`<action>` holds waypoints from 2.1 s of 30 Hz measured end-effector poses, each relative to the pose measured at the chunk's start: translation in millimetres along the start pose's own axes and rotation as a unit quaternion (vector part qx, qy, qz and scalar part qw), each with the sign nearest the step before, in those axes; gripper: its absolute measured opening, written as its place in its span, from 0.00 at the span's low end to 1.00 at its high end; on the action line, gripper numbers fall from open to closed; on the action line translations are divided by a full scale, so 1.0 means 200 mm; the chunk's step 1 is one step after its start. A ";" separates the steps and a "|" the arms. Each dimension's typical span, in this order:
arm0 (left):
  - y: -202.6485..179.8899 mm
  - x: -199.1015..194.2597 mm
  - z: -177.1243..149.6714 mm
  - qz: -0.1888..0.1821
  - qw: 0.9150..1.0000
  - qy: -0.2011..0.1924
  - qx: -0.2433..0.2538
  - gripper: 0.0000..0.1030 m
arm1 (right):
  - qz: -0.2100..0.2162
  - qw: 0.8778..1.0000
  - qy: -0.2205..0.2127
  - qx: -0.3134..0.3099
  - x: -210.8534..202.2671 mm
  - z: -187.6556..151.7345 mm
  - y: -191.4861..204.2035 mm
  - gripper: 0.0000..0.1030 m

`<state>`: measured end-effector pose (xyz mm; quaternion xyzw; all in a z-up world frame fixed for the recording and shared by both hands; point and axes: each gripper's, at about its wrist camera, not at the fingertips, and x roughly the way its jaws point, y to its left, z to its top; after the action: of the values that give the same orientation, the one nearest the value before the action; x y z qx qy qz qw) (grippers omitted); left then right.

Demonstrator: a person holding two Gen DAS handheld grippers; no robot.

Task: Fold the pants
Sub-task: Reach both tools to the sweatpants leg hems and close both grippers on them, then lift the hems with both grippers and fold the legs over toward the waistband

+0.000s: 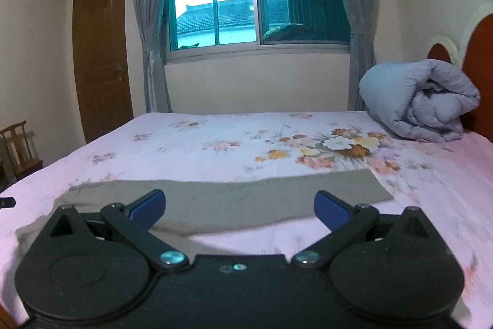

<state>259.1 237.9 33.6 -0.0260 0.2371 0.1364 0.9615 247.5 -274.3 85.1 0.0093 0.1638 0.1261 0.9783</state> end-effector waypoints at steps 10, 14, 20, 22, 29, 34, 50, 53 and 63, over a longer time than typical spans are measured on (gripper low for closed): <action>0.21 1.06 0.13 -0.005 0.996 0.076 -0.056 1.00 | -0.020 0.998 0.063 -0.011 0.81 0.04 -0.02 0.94; 0.27 1.41 0.11 -0.003 0.992 0.104 -0.067 1.00 | -0.017 0.996 0.080 -0.019 1.04 0.00 -0.04 0.94; 0.22 1.65 0.10 -0.045 0.991 0.124 -0.036 0.58 | -0.008 0.994 0.100 -0.038 1.34 -0.04 -0.05 0.94; 0.17 1.66 0.10 -0.054 0.991 0.121 -0.013 0.41 | 0.003 0.994 0.104 -0.039 1.43 -0.05 -0.05 0.89; 0.20 1.60 0.13 -0.099 0.990 0.091 -0.031 0.24 | 0.073 0.988 0.131 -0.047 1.72 -0.03 0.04 0.78; 0.29 1.50 0.19 -0.128 0.988 0.065 -0.058 0.23 | 0.121 0.975 0.159 -0.094 1.88 -0.03 0.09 0.76; 0.33 1.53 0.20 -0.143 0.985 0.082 -0.057 0.23 | 0.234 0.886 0.256 -0.307 2.11 -0.05 0.28 0.00; 0.34 1.50 0.21 -0.149 0.984 0.073 -0.063 0.23 | 0.220 0.896 0.239 -0.302 2.04 -0.02 0.28 0.00; 0.48 1.08 0.23 -0.229 0.970 -0.026 -0.072 0.23 | 0.203 0.916 0.139 -0.317 1.31 0.19 0.25 0.00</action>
<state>437.0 389.6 -23.8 -0.1452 0.1896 -0.0706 0.9685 488.2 -160.0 41.2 -0.2858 0.2444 0.3673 0.8507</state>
